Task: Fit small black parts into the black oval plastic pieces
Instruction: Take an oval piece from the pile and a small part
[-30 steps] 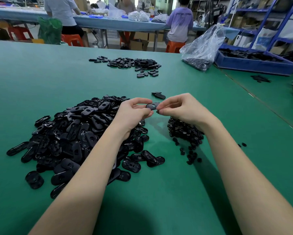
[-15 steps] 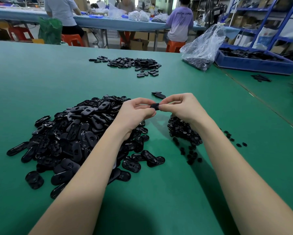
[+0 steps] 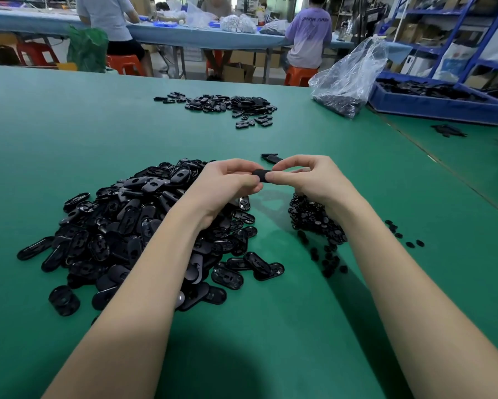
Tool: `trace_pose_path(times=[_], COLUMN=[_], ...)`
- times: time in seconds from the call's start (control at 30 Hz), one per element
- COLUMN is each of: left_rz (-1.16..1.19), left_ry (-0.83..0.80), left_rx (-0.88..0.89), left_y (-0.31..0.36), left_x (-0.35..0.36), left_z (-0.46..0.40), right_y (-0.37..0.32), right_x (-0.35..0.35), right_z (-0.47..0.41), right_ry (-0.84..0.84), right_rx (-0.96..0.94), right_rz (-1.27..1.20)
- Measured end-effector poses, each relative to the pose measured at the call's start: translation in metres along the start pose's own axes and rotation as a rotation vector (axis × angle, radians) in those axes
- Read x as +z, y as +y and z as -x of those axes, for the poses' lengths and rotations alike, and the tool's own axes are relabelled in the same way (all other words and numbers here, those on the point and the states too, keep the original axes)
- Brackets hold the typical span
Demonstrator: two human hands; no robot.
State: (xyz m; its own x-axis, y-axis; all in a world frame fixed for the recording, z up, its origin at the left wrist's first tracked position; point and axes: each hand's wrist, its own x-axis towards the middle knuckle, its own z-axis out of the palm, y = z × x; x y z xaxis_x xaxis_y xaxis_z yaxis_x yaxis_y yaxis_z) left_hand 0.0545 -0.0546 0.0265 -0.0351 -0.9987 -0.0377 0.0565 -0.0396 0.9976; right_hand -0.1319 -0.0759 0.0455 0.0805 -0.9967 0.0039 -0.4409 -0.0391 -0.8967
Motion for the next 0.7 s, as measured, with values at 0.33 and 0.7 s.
trace_pose_path(times=[0.33,0.7], left_rz=[0.099,0.054], left_ry=[-0.012,0.011], left_rx=[0.044,0.023], left_y=[0.0004,0.0], left_x=[0.0038,0.0057], left_z=[-0.0016,-0.0007], right_y=[-0.0031,-0.0015], right_x=[0.0001,0.0005], right_z=[-0.0023,-0.0029], right_ry=[-0.098,-0.075], right_rx=[-0.007,-0.038], right_rz=[-0.117,-0.062])
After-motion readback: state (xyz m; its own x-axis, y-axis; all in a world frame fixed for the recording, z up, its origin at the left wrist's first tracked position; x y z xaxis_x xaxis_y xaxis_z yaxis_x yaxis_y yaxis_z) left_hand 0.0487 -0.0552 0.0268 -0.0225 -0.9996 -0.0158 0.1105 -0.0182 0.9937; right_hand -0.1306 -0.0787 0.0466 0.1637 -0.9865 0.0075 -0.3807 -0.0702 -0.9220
